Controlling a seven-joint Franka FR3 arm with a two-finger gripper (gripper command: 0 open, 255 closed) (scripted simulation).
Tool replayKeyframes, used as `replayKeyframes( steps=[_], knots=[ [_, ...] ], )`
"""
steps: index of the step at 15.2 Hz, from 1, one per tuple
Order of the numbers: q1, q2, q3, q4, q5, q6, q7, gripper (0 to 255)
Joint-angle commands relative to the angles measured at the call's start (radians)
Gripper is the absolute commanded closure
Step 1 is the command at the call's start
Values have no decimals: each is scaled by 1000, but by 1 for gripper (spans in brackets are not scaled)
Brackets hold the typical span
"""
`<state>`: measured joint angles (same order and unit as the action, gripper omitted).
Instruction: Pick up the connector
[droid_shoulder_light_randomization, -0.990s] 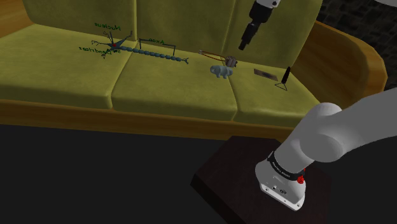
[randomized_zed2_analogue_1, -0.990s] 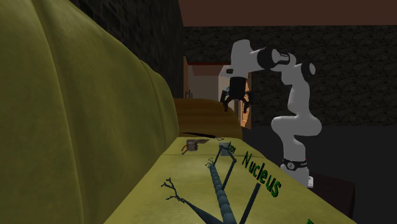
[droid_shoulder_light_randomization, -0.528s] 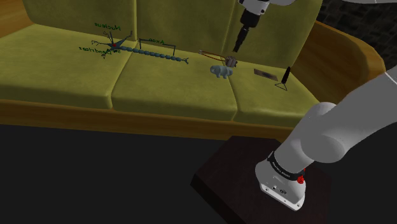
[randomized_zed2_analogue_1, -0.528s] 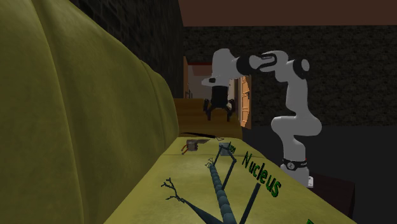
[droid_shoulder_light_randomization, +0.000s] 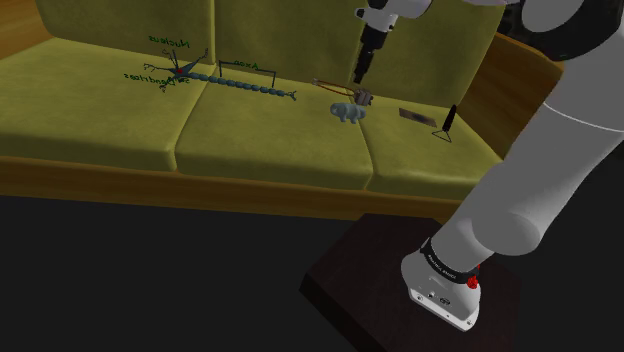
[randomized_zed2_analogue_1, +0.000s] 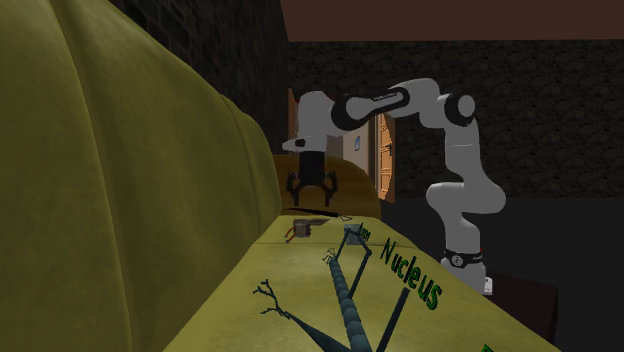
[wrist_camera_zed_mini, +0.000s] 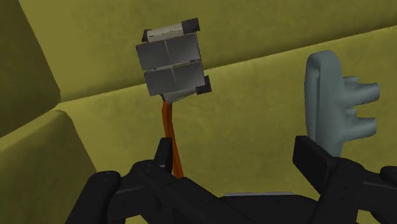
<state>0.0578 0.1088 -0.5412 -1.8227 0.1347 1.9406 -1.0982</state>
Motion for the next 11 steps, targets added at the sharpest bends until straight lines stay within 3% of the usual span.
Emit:
replayKeyframes(
  steps=[1,5,11],
  knots=[
    [-24,103,0,87,63,-15,-90,0],
    [-87,262,25,246,143,-59,-204,0],
    [-88,281,32,191,158,12,-218,0]
  ],
)
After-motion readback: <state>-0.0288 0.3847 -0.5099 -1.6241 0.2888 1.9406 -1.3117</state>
